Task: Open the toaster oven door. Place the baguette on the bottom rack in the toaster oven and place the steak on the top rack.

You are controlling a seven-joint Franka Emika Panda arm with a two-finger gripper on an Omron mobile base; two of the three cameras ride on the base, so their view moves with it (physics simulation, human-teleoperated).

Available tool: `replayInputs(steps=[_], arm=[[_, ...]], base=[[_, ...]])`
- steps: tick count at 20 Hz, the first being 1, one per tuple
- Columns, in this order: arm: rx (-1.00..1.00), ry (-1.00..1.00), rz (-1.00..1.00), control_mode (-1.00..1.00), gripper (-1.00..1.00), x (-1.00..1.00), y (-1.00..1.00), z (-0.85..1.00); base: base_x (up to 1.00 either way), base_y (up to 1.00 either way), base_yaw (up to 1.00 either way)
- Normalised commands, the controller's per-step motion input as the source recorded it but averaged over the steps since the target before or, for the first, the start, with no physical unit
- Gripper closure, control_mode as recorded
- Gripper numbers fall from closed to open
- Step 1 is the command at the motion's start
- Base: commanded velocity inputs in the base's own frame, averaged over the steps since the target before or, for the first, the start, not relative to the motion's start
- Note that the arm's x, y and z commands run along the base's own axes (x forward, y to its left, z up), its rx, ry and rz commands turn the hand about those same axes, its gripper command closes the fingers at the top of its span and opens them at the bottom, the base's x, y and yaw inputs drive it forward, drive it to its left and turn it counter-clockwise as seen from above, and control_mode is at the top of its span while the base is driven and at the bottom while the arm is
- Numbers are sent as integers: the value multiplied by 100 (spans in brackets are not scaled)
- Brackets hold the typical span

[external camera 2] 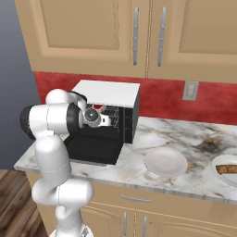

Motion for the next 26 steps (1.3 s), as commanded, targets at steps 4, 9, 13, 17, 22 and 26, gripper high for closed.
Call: replayInputs(steps=[4, 9, 13, 17, 22, 26], arm=[[1, -5, 0, -100, -100, 67, 0, -22], [0, -8, 0, -100, -100, 60, 0, -20], [0, -4, 0, -100, -100, 48, 0, -63], [0, -3, 0, -100, -100, 46, 6, -98], [0, 2, 0, -100, -100, 48, 5, -100], [-9, 28, 0, -100, -100, 8, 0, -100]], base=[[0, 0, 0], [0, 0, 0], [0, 0, 0], [0, 0, 0], [0, 0, 0], [0, 0, 0]])
